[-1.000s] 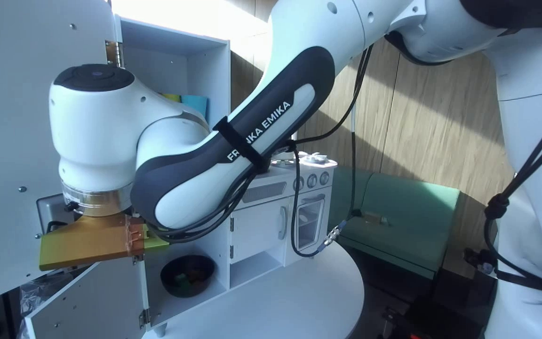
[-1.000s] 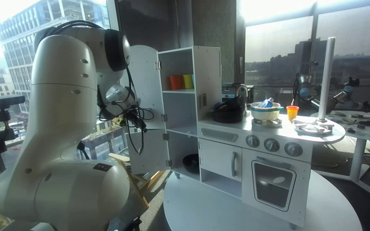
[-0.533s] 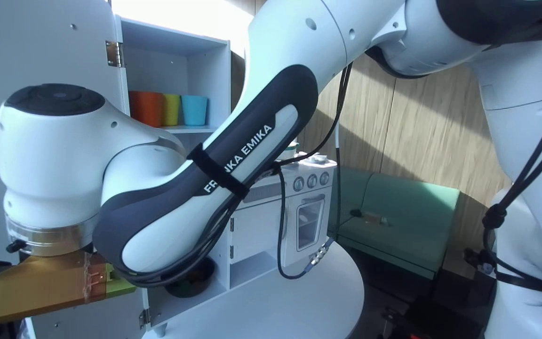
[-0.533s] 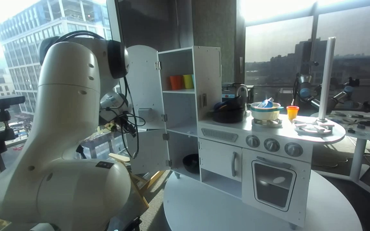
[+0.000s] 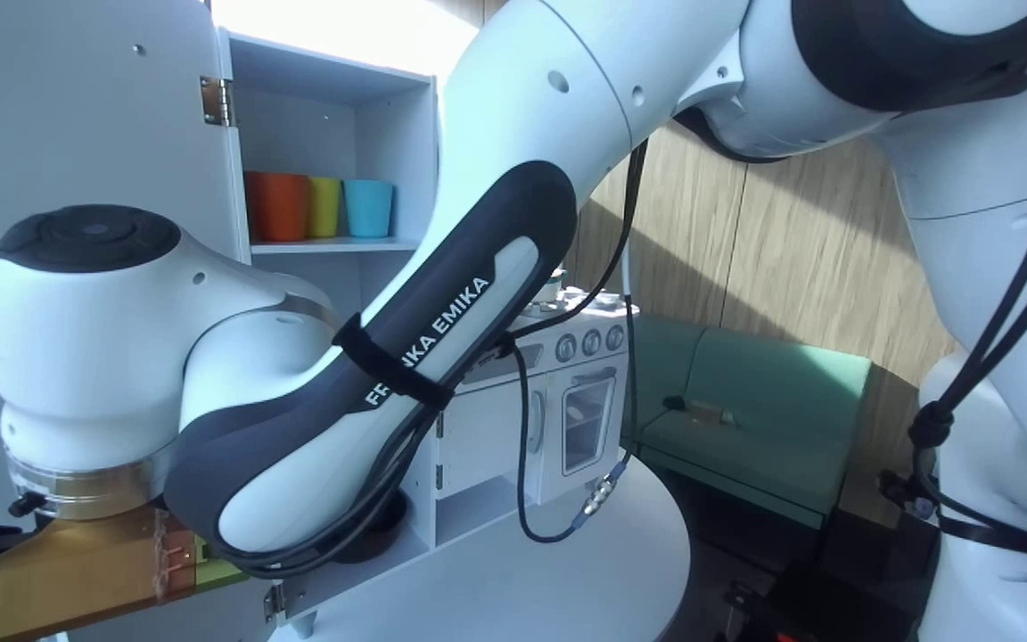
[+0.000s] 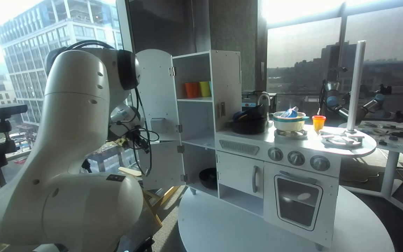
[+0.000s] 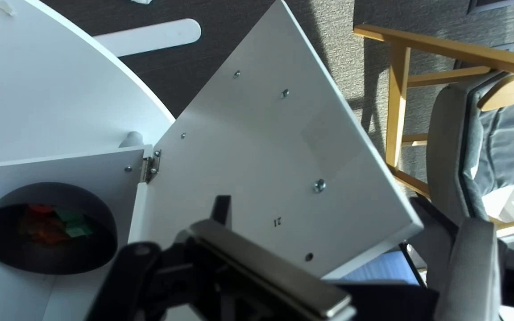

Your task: Close the doors to the compartments on the cabinet

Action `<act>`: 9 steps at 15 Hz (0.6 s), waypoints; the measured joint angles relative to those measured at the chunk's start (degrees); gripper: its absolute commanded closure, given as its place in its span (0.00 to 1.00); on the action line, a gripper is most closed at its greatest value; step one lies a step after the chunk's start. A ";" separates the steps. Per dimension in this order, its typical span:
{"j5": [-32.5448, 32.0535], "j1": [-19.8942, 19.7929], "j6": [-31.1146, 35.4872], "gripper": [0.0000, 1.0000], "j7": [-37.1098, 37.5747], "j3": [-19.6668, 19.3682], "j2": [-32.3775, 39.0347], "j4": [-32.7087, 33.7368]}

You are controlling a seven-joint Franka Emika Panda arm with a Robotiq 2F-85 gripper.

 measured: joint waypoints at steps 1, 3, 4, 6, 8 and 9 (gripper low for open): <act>-0.18 0.28 0.03 0.00 0.15 -1.01 0.00 0.05; -1.13 0.89 0.18 0.00 1.08 -3.15 -0.03 0.22; -1.58 1.04 0.18 0.00 1.43 -3.98 -0.05 0.25; -2.15 1.08 0.00 0.00 1.56 -5.09 -0.16 0.08; -2.49 1.07 -0.39 0.00 1.56 -5.74 -0.52 -0.57; -2.75 1.06 -0.72 0.00 1.55 -5.96 -0.78 -1.04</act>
